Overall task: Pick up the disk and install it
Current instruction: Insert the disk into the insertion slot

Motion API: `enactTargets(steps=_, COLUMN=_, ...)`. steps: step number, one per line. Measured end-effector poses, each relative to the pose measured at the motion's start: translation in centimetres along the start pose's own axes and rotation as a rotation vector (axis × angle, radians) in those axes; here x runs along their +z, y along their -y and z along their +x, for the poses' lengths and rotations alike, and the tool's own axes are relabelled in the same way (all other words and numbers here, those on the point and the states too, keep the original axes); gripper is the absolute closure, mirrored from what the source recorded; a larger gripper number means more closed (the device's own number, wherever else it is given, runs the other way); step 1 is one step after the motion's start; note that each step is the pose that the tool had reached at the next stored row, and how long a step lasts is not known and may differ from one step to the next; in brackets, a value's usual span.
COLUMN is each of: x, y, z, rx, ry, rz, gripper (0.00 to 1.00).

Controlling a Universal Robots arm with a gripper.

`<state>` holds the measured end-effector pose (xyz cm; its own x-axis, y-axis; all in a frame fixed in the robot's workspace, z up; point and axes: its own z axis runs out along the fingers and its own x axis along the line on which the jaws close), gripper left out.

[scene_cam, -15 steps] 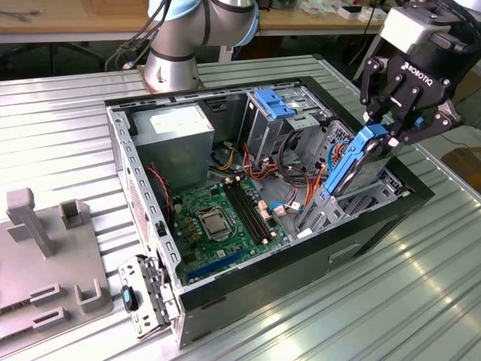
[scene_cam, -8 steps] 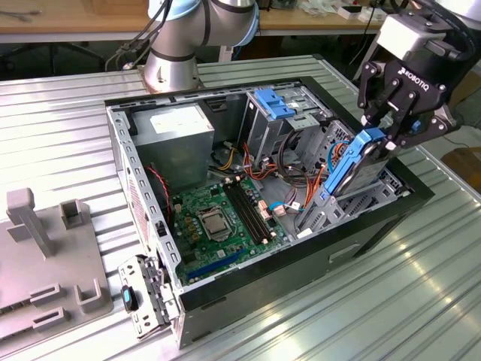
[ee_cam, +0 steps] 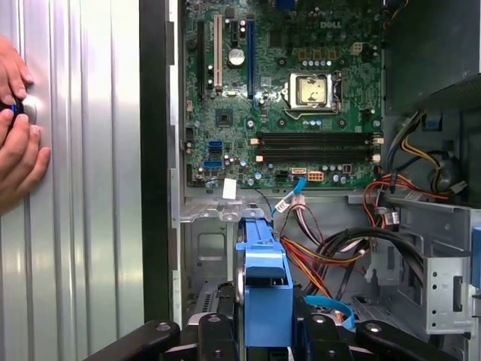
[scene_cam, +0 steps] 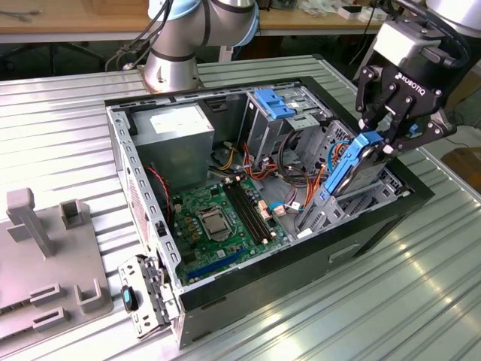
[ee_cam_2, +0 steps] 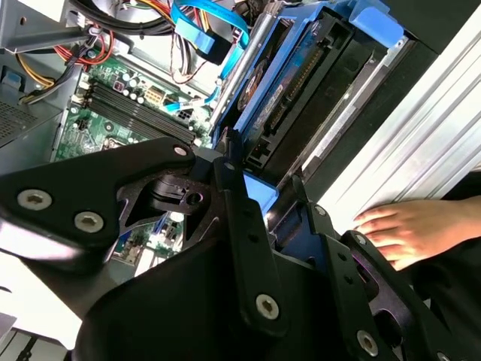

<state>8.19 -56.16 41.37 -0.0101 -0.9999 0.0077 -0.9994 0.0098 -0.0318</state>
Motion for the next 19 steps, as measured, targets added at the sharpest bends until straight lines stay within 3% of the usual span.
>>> enactTargets(steps=19, x=1.45, y=-0.04, z=0.01, rx=0.0, ry=0.0, rz=0.0, gripper=0.63)
